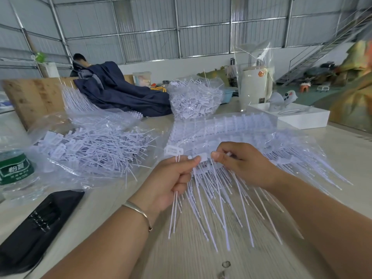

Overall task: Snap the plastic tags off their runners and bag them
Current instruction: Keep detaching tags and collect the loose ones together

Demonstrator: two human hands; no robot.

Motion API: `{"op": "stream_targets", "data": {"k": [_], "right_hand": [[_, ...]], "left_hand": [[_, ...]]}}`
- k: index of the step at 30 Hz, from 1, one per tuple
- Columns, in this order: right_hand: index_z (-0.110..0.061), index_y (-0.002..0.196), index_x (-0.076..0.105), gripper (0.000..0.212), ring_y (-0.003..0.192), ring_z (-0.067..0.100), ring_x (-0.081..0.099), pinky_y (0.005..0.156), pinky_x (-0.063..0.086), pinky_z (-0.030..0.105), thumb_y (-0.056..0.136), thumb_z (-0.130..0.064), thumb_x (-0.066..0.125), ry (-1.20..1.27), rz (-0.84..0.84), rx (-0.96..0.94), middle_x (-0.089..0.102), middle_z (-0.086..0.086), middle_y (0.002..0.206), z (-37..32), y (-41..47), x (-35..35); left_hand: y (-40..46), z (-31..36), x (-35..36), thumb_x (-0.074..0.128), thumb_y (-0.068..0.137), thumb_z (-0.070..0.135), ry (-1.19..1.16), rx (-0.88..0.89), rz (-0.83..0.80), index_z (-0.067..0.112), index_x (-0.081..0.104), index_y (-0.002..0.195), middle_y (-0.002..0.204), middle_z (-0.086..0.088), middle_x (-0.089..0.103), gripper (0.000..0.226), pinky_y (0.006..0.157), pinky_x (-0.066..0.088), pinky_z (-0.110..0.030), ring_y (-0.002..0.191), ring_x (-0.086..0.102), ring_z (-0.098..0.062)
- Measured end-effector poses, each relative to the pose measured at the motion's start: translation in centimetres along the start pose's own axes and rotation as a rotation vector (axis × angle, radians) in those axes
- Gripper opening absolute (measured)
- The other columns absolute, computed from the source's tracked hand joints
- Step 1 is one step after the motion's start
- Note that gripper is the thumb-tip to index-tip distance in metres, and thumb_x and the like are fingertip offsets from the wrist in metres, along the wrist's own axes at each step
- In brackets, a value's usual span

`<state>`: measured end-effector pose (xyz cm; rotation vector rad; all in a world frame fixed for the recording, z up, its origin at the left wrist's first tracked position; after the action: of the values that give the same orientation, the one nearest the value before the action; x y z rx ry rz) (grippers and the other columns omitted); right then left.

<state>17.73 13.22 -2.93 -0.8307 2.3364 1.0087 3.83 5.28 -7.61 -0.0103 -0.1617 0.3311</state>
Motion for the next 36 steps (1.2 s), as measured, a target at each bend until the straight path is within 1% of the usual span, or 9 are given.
{"op": "stream_targets", "data": {"k": [6, 10, 14, 17, 22, 26, 30, 33, 36], "right_hand": [[-0.014, 0.071, 0.064, 0.043, 0.06, 0.015, 0.047, 0.064, 0.04, 0.017, 0.081, -0.056, 0.06, 0.305, -0.084, 0.077, 0.055, 0.006, 0.063, 0.2, 0.0, -0.2], [-0.019, 0.074, 0.066, 0.034, 0.064, 0.013, 0.044, 0.065, 0.041, 0.016, 0.08, -0.052, 0.063, 0.565, -0.241, 0.081, 0.051, 0.01, 0.069, -1.1, 0.0, 1.7], [-0.015, 0.077, 0.068, 0.048, 0.065, 0.013, 0.044, 0.067, 0.038, 0.018, 0.074, -0.063, 0.06, 0.508, -0.234, 0.097, 0.052, 0.009, 0.072, -1.3, 0.0, 2.1], [0.009, 0.087, 0.057, 0.076, 0.067, 0.02, 0.039, 0.071, 0.033, 0.03, 0.077, -0.066, 0.059, 0.429, -0.218, 0.091, 0.049, 0.008, 0.069, -1.0, -0.2, 2.0], [0.01, 0.087, 0.06, 0.061, 0.058, 0.008, 0.038, 0.06, 0.034, 0.016, 0.079, -0.05, 0.059, 0.449, -0.14, 0.072, 0.043, 0.003, 0.061, -1.4, -0.2, 1.0], [0.005, 0.071, 0.059, 0.051, 0.057, 0.011, 0.039, 0.056, 0.032, 0.016, 0.071, -0.045, 0.072, 0.409, 0.081, 0.071, 0.045, 0.007, 0.06, -1.8, 0.2, -0.8], [-0.008, 0.073, 0.072, 0.024, 0.069, 0.01, 0.06, 0.068, 0.042, 0.019, 0.071, -0.029, 0.084, 0.246, 0.246, 0.075, 0.07, 0.003, 0.075, -1.3, 0.1, -2.8], [-0.023, 0.074, 0.076, 0.012, 0.051, 0.0, 0.053, 0.053, 0.037, 0.012, 0.075, -0.034, 0.081, -0.004, 0.21, 0.08, 0.066, -0.013, 0.06, -1.3, -0.1, -1.9], [-0.027, 0.079, 0.076, 0.012, 0.074, 0.005, 0.063, 0.071, 0.051, 0.03, 0.08, -0.039, 0.075, -0.144, 0.156, 0.076, 0.071, -0.011, 0.079, -1.3, 0.0, -0.6]], "left_hand": [[-0.6, 0.5, 1.1, 0.075, 0.067, 0.017, -0.244, -0.026, -0.097, 0.025, 0.041, 0.064, 0.05, 0.011, 0.023, 0.035, 0.033, 0.009, -0.015, 0.036, 0.018, -0.001], [-1.6, 0.4, 4.7, 0.077, 0.072, 0.022, -0.415, -0.099, -0.329, 0.022, 0.059, 0.061, 0.046, 0.011, 0.026, 0.021, 0.032, 0.011, -0.013, 0.034, 0.019, -0.002], [-2.1, -0.2, 5.5, 0.077, 0.068, 0.026, -0.458, -0.166, -0.386, 0.02, 0.054, 0.08, 0.045, 0.01, 0.029, 0.026, 0.031, 0.012, -0.012, 0.031, 0.024, -0.001], [-2.0, -0.7, 5.0, 0.07, 0.079, 0.025, -0.47, -0.193, -0.353, 0.022, 0.05, 0.081, 0.047, 0.009, 0.03, 0.02, 0.033, 0.01, -0.013, 0.031, 0.025, -0.002], [-2.0, 0.2, 5.0, 0.062, 0.085, 0.026, -0.329, -0.061, -0.346, 0.026, 0.065, 0.066, 0.051, 0.012, 0.027, 0.019, 0.033, 0.012, -0.013, 0.037, 0.022, 0.0], [-1.4, 0.9, 3.3, 0.067, 0.079, 0.021, -0.295, 0.002, -0.223, 0.021, 0.068, 0.07, 0.06, 0.009, 0.047, 0.01, 0.033, 0.013, -0.012, 0.04, 0.027, 0.0], [-0.6, 0.9, 0.4, 0.068, 0.083, 0.014, -0.063, 0.034, -0.021, 0.015, 0.058, 0.071, 0.064, 0.002, 0.057, 0.015, 0.033, 0.014, -0.015, 0.038, 0.027, -0.004], [-0.5, 1.1, -0.6, 0.067, 0.085, 0.01, 0.252, 0.109, 0.132, 0.013, 0.057, 0.06, 0.053, 0.0, 0.054, 0.028, 0.037, 0.018, -0.014, 0.035, 0.027, -0.007], [-0.5, 0.3, -0.6, 0.067, 0.084, 0.01, 0.323, 0.062, 0.155, 0.012, 0.057, 0.057, 0.062, -0.012, 0.051, 0.029, 0.037, 0.018, -0.016, 0.036, 0.027, -0.009]]}}
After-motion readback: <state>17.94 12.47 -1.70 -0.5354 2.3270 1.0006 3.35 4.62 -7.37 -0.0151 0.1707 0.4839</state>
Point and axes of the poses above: each hand's wrist, its own y-axis towards the middle knuckle, its own x-axis out of the palm, z = x × y, the point moved 8 cm from there along y, towards the middle knuckle
